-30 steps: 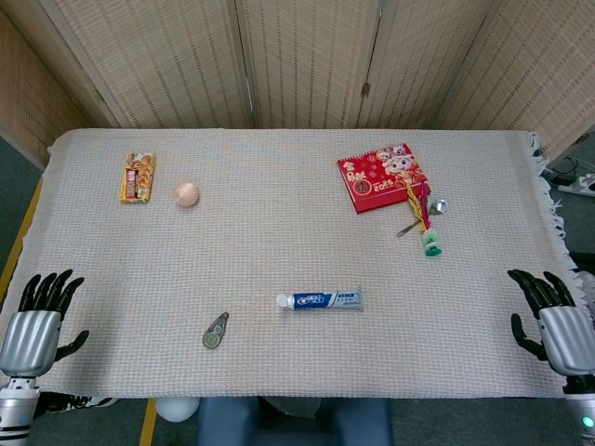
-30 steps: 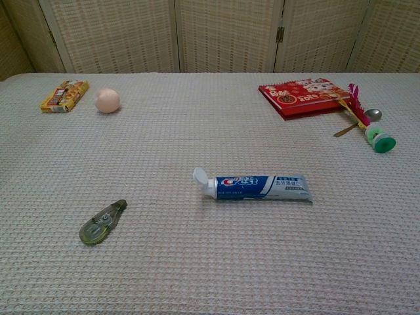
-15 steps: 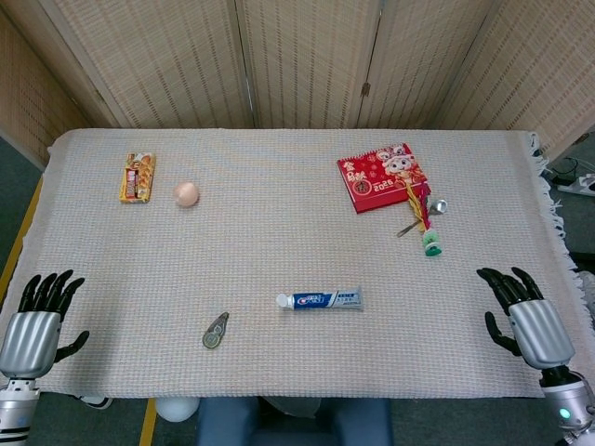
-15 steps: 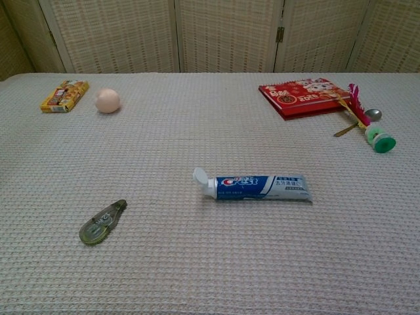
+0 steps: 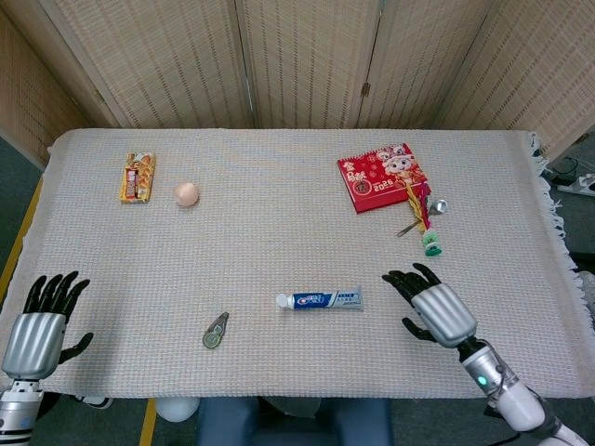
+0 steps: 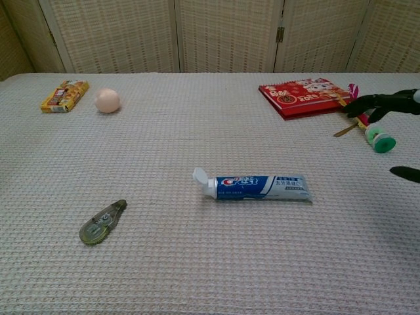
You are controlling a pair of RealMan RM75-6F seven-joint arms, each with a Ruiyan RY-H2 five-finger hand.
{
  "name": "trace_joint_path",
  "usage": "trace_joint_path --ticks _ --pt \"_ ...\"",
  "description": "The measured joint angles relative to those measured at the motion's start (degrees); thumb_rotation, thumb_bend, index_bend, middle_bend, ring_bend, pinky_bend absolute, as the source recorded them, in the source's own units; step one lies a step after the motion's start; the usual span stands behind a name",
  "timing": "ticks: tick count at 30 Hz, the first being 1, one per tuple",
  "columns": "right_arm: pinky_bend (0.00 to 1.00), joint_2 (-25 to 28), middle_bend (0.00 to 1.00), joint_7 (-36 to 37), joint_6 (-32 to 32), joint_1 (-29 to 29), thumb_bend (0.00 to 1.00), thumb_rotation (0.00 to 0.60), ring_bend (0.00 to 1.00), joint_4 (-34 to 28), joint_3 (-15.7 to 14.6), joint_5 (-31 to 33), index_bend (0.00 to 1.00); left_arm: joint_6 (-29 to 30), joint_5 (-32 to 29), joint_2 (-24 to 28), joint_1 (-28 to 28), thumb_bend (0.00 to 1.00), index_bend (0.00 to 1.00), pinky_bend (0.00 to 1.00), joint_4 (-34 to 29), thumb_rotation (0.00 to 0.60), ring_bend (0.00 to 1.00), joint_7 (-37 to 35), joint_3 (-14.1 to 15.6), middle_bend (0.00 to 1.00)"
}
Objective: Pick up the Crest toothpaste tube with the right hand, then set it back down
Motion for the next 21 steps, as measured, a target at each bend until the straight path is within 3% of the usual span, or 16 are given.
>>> trace_joint_path --ticks 6,11,21 --pt "0.10 -7.65 0.18 -8.80 -6.78 6.04 0.30 0.600 0.20 -0.19 2.60 8.34 0.12 -0.29 -0.69 0.04 0.14 0.26 0.18 0.00 0.23 0.600 0.10 -0.15 -0.02 0.12" --pt "0.13 -15.14 0.25 -14.22 -11.04 10.96 0.30 0.600 0.25 3.77 3.99 14.53 0.17 -0.30 -0.80 0.02 0.29 0.26 0.18 0.00 0.81 0.600 0.10 -0.58 0.08 0.12" --pt "0.17 -23.34 0.31 -20.86 -13.20 17.00 0.30 0.600 0.31 10.89 4.97 22.56 0.27 -0.40 -1.33 0.04 0.60 0.26 0.18 0.00 2.03 0.600 0.10 -1.82 0.12 0.12"
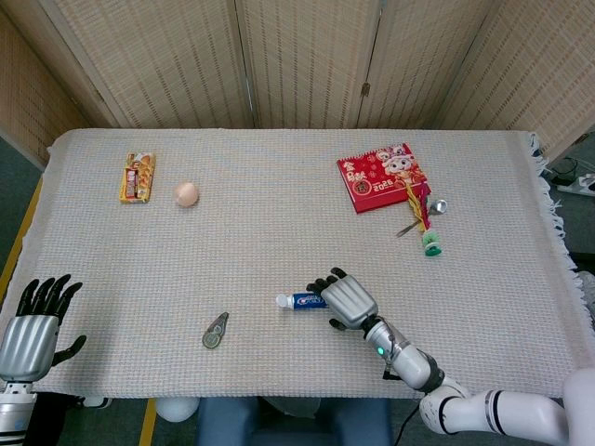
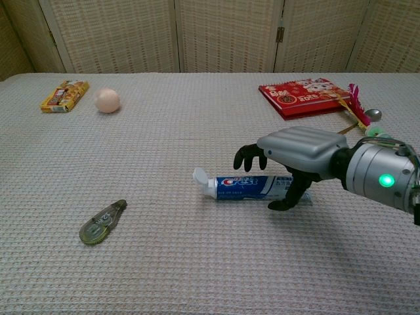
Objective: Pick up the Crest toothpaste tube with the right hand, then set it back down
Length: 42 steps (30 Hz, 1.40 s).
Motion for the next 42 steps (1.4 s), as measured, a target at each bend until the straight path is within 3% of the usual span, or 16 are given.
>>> trace_joint_path --ticks 5,16,25,29,35,42 --pt "0.18 -1.07 0.33 -0.43 0.01 1.05 0.31 0.600 0.34 1.76 -0.35 2.19 0.30 -0.01 -0.18 -0.08 0.13 0.26 0.18 0.00 0.58 0.600 0.10 -0.58 -0.01 0.12" --pt "0.20 -2.72 0.37 0.45 0.32 2.72 0.46 0.600 0.38 5.17 -1.20 4.77 0.36 -0.31 -0.08 -0.48 -0.05 0.26 0.19 0.00 1.34 0.600 0.10 -0.97 -0.04 0.12" --pt "0.20 -4.27 0.39 0.10 0.74 3.88 0.47 0.600 0.39 6.85 -1.97 6.29 0.40 -0.29 -0.16 -0.69 -0.04 0.26 0.19 0.00 1.85 0.600 0.10 -1.20 -0.11 0.12" --pt "0.23 -5.31 0.43 -0.54 1.16 4.37 0.47 0.600 0.43 7.91 -2.39 6.75 0.46 -0.43 -0.11 -0.62 -0.20 0.26 0.19 0.00 1.93 0.600 0.10 -1.29 -0.19 0.12" --pt "0.38 -5.69 0.55 0.19 2.64 4.51 0.53 0.600 0.58 7.92 -2.52 5.31 0.65 -0.84 0.97 -0.36 -1.05 0.26 0.19 0.00 1.92 0.600 0.10 -1.36 -0.34 0.12" --pt "0.48 -0.86 0.63 1.89 2.59 5.19 0.58 0.600 0.67 2.02 -1.95 2.91 0.78 -2.21 4.89 -0.04 -4.33 0.26 0.25 0.04 2.14 0.600 0.20 -2.74 -0.95 0.20"
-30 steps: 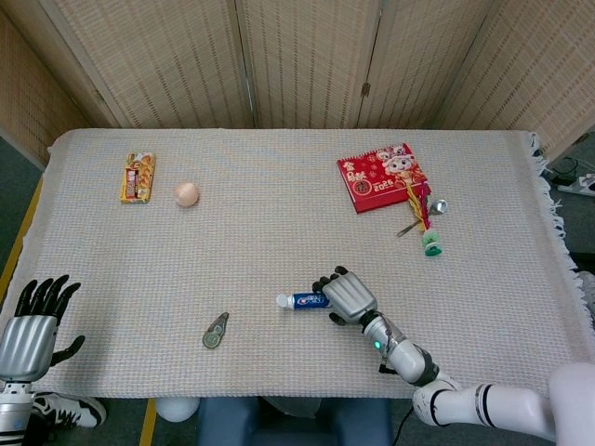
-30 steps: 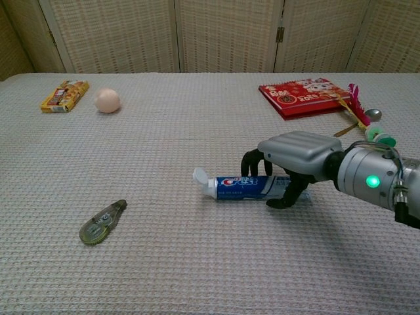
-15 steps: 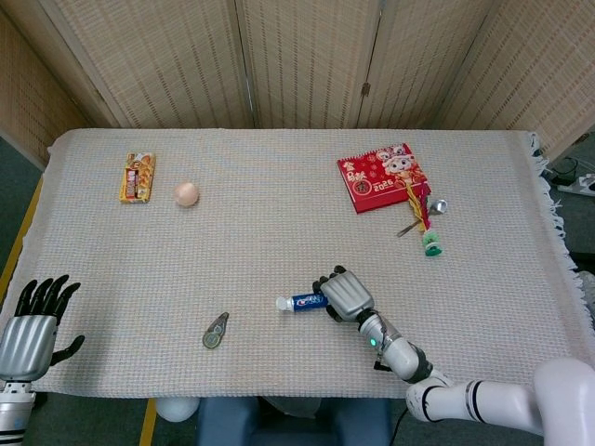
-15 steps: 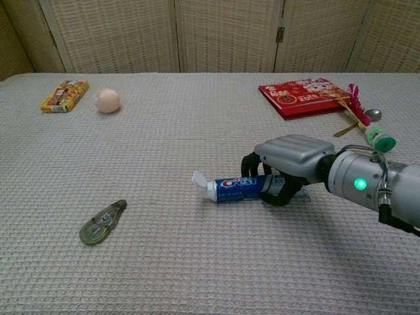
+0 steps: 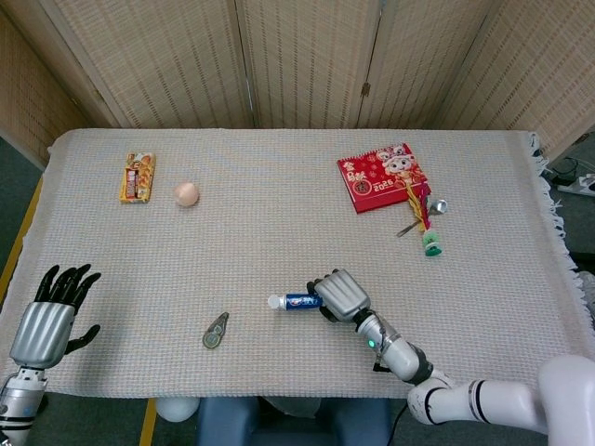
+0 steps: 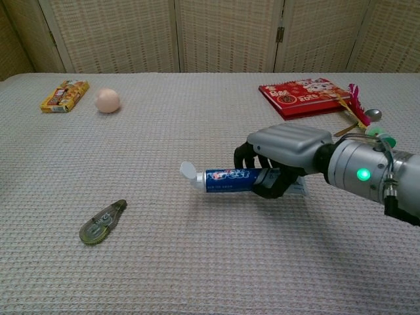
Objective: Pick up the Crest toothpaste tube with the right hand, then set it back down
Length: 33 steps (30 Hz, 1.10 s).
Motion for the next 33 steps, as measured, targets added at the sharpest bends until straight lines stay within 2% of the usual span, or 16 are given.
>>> trace_joint_path --ticks 3,5,9,14,18,24,33 --pt "0.48 3.75 0.64 -0.35 -0.85 0.85 0.58 0.600 0.68 -4.17 0.62 0.25 0.79 -1.01 2.77 -0.13 -2.28 0.27 0.28 0.19 0.15 0.600 0.30 -0.62 -0.20 0.30" --pt "0.48 6.63 0.65 -0.62 -1.89 1.69 0.58 0.600 0.69 -7.04 1.25 1.15 0.80 -2.29 4.73 -0.24 -4.23 0.29 0.29 0.26 0.09 0.600 0.38 -1.35 -0.28 0.37" --pt "0.48 12.21 0.65 -1.08 -4.63 3.97 0.61 0.600 0.71 -11.29 2.59 3.43 0.80 -4.74 7.82 -0.58 -8.10 0.41 0.32 0.45 -0.07 0.600 0.56 -3.26 -0.59 0.57" --pt "0.48 18.15 0.65 -1.02 -9.42 7.84 0.64 0.600 0.71 -14.23 3.93 5.24 0.80 -7.03 11.02 -2.30 -12.32 0.48 0.29 0.49 0.55 0.600 0.61 -3.53 -1.11 0.64" --pt "0.48 20.72 0.66 -1.09 -11.57 10.52 0.64 0.600 0.71 -14.67 4.06 6.20 0.80 -9.40 11.81 -3.17 -14.28 0.52 0.25 0.57 -0.19 0.600 0.68 -1.73 -1.05 0.73" --pt "0.48 20.93 0.67 -1.83 -12.00 13.49 0.64 0.600 0.72 -14.52 3.42 9.42 0.81 -13.68 12.81 -3.66 -17.40 0.61 0.20 0.68 -4.38 0.600 0.76 2.11 -0.55 0.83" --pt "0.48 19.31 0.67 -1.94 -10.55 16.76 0.65 0.600 0.72 -14.26 2.10 12.01 0.82 -20.06 11.09 -4.73 -20.89 0.75 0.16 0.70 -8.63 0.600 0.80 8.41 -0.47 0.88"
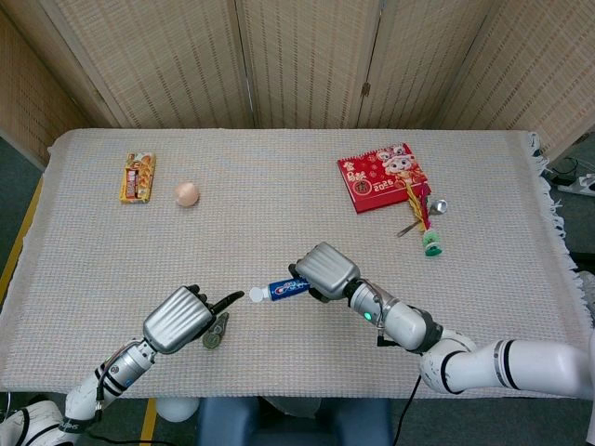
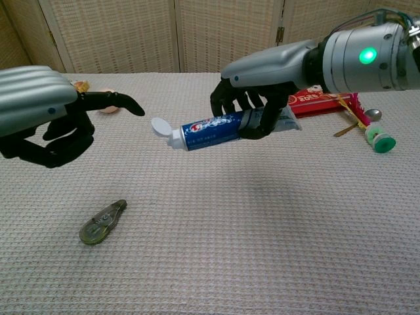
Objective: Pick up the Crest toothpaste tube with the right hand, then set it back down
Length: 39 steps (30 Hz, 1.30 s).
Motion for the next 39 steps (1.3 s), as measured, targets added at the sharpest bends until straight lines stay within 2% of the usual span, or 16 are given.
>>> trace_joint_path --ticks 14,32,34,36,37,39 --pt "0.48 -0.63 0.69 2.10 2.24 0.80 0.67 0.600 0.73 -0.17 -1.72 -0.45 0.84 -2.29 -3.92 -1.88 -1.56 0.76 0.17 0.70 -0.93 0.600 0.80 4.46 0.45 0.88" --pt "0.50 -1.27 0.70 15.37 4.47 -2.39 0.67 0.600 0.75 1.08 -0.11 -10.74 0.87 0.22 -5.76 -3.08 -0.89 0.76 0.16 0.70 0.81 0.600 0.76 0.64 1.79 0.88" --pt "0.50 -1.54 0.70 16.59 4.68 -2.81 0.67 0.600 0.75 1.60 -0.06 -11.77 0.87 0.57 -5.98 -3.08 -0.76 0.75 0.15 0.70 0.88 0.600 0.75 0.01 1.85 0.86" --pt "0.50 -1.86 0.70 17.64 4.91 -3.33 0.67 0.600 0.75 2.35 -0.16 -12.60 0.87 0.98 -6.32 -2.99 -0.58 0.73 0.15 0.68 0.84 0.600 0.69 -0.75 1.83 0.80" --pt "0.50 -2.01 0.70 18.02 5.03 -3.56 0.67 0.600 0.75 2.60 -0.24 -12.81 0.87 1.31 -6.60 -2.89 -0.43 0.70 0.15 0.65 0.78 0.600 0.66 -1.43 1.77 0.76" --pt "0.50 -2.37 0.70 19.18 5.32 -4.14 0.67 0.600 0.75 3.00 -0.42 -13.18 0.87 1.80 -7.10 -2.62 -0.18 0.59 0.14 0.53 0.60 0.600 0.56 -2.91 1.64 0.63"
